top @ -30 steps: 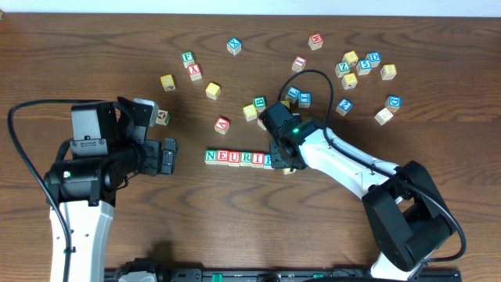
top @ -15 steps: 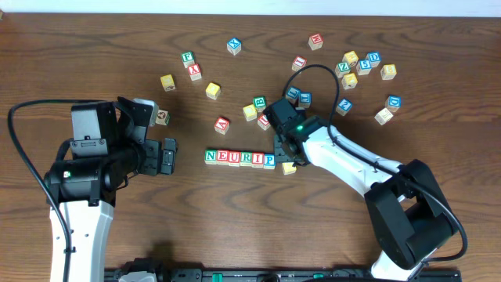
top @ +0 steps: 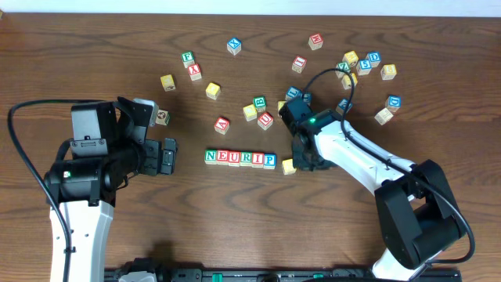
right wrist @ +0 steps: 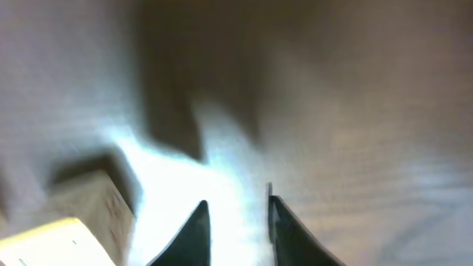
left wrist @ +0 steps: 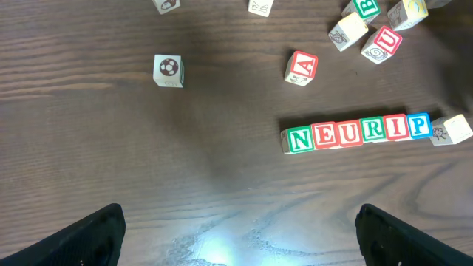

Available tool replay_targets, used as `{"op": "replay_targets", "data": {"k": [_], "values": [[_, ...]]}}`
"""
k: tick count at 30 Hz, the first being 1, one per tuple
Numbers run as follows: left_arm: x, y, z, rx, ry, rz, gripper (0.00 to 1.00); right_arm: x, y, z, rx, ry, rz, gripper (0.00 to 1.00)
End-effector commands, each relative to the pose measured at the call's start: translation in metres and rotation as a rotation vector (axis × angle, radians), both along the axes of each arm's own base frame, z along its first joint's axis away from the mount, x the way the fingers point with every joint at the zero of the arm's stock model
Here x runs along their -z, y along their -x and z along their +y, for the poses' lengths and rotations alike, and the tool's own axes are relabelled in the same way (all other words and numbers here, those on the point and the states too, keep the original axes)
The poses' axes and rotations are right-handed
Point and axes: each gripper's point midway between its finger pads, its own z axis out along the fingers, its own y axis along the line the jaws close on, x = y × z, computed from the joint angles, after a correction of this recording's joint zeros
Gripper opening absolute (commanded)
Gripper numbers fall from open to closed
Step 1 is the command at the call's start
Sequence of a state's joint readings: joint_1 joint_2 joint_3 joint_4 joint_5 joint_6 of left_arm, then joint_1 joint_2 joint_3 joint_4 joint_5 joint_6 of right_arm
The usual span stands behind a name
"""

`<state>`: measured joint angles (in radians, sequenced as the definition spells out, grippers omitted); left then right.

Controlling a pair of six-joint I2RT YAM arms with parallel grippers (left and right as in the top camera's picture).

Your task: Spell out NEURIPS

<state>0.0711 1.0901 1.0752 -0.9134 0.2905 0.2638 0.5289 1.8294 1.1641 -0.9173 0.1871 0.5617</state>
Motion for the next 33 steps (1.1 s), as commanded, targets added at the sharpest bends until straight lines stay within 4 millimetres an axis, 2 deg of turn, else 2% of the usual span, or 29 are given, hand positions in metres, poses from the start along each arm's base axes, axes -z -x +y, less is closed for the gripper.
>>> {"op": "replay_targets", "data": {"k": [1,3,6,13,24,33], "values": [[-0.009,-0.002,-0.001,0.012,0.002,-0.027,0.98,-0.009,0.011,0.003,0.005,-0.035,0.047,0.1],[-0.009,-0.002,-0.001,0.012,0.002,-0.027,0.98,-0.009,0.02,0.001,0.003,-0.023,0.081,0.01],[-0.009,-0.002,-0.001,0.012,0.002,-0.027,0.98,-0.01,0.028,-0.002,-0.002,-0.002,0.112,0.01],[-0.009,-0.002,-0.001,0.012,0.001,-0.027,0.98,-0.009,0.031,0.001,0.011,-0.011,0.119,0.01],[-0.009,-0.002,-0.001,0.012,0.002,-0.027,0.98,-0.008,0.038,0.033,-0.033,-0.058,0.095,0.01],[-0.009,-0.002,-0.001,0.012,0.002,-0.027,0.98,-0.006,0.024,0.046,-0.03,-0.08,0.011,0.01]]}}
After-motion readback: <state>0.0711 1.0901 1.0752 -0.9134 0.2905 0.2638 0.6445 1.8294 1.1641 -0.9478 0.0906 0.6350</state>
